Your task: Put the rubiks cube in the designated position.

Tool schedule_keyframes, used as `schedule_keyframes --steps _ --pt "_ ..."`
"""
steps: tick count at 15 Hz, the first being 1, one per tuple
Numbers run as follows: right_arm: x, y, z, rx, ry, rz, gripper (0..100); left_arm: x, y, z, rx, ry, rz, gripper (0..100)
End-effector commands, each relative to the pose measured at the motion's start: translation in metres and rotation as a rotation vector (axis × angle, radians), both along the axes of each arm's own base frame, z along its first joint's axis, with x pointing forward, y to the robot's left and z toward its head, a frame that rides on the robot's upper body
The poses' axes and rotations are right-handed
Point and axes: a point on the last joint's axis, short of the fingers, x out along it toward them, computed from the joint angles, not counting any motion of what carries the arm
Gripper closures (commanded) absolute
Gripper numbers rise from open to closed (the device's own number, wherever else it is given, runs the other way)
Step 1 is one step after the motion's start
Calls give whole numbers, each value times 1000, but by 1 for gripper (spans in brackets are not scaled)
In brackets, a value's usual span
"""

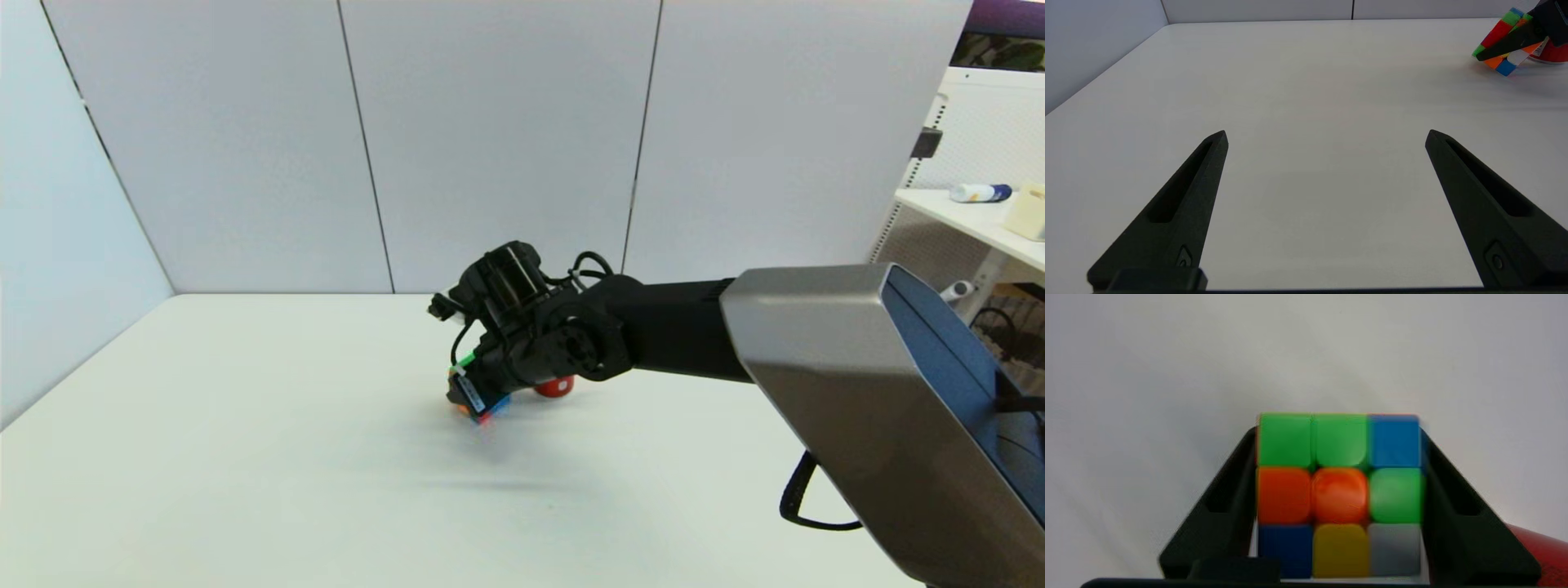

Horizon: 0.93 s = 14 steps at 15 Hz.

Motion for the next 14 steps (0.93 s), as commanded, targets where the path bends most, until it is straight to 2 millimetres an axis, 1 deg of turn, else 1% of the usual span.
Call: schedule_keyframes --steps 1,2,4,5,6,8,9,10,12,13,14 --pt "-4 -4 16 17 -20 -5 0 0 0 0 0 0 1 0" --pt "-6 -6 25 26 -35 -17 0 0 0 0 0 0 0 0" --pt "-16 -16 57 75 -71 -26 0 0 0 0 0 0 1 0" --pt "-30 -30 91 124 -108 -29 0 0 0 0 0 0 0 0" --pt "-44 -44 120 168 -143 -26 0 0 0 0 0 0 0 0" --pt "-80 -81 179 244 -218 -27 0 0 0 0 0 -1 1 0" --pt "-98 -99 202 273 -242 -30 0 0 0 0 0 0 1 0" --pt "-125 -124 229 312 -270 -29 0 0 0 0 0 0 0 0" --pt "-166 -165 262 365 -312 -9 0 0 0 0 0 -1 0 0" --pt "-179 -182 272 402 -329 -9 0 0 0 0 0 0 0 0" --pt "-185 -200 276 419 -343 -32 0 0 0 0 0 -1 0 0"
